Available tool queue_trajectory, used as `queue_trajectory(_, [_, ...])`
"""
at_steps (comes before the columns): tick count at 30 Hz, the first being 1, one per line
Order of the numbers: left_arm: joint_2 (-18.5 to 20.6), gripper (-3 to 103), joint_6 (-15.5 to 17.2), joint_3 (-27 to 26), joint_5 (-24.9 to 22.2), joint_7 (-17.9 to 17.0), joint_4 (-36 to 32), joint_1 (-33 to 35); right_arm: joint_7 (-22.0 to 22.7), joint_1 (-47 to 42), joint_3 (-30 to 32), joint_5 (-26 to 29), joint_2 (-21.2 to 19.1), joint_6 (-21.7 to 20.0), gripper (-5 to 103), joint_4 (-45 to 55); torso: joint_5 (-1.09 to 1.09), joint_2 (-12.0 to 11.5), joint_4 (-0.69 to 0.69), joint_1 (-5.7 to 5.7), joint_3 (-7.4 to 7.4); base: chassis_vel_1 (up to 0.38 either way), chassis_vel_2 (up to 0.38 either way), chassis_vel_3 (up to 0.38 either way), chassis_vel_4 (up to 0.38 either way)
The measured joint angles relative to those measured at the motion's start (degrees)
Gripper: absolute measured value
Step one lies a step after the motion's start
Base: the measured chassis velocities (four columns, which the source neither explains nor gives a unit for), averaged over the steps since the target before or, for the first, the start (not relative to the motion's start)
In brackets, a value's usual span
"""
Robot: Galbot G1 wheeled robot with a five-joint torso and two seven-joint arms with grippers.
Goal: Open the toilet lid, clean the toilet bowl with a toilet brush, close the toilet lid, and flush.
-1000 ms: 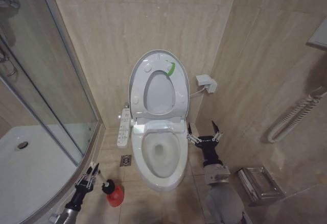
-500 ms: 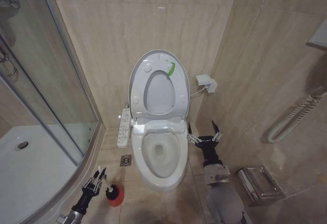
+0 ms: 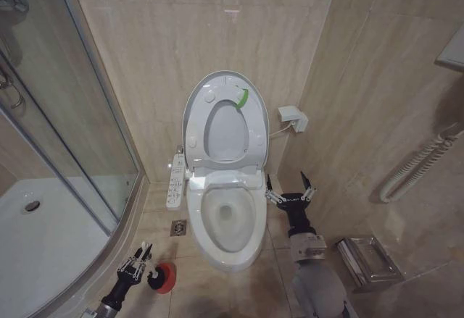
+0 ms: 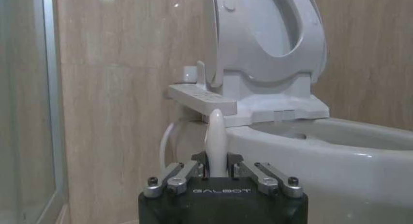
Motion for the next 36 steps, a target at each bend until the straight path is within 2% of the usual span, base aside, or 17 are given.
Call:
queue_trajectory(14, [1.3, 20, 0.0, 0.6, 0.5, 0.9, 2.1, -3.7, 0.0, 0.0, 0.0, 0.0, 0.0, 0.0, 100, 0.0, 0.0, 0.0, 0.0, 0.0, 0.0, 0.0, 0.0, 0.0, 0.0])
queue_trajectory(36, [0.6, 20, 0.0, 2.2, -0.8, 2.4, 8.0, -7.2, 0.0, 0.0, 0.0, 0.0, 0.0, 0.0, 100, 0.0, 0.0, 0.0, 0.0, 0.0, 0.0, 0.0, 0.0, 0.0, 0.0])
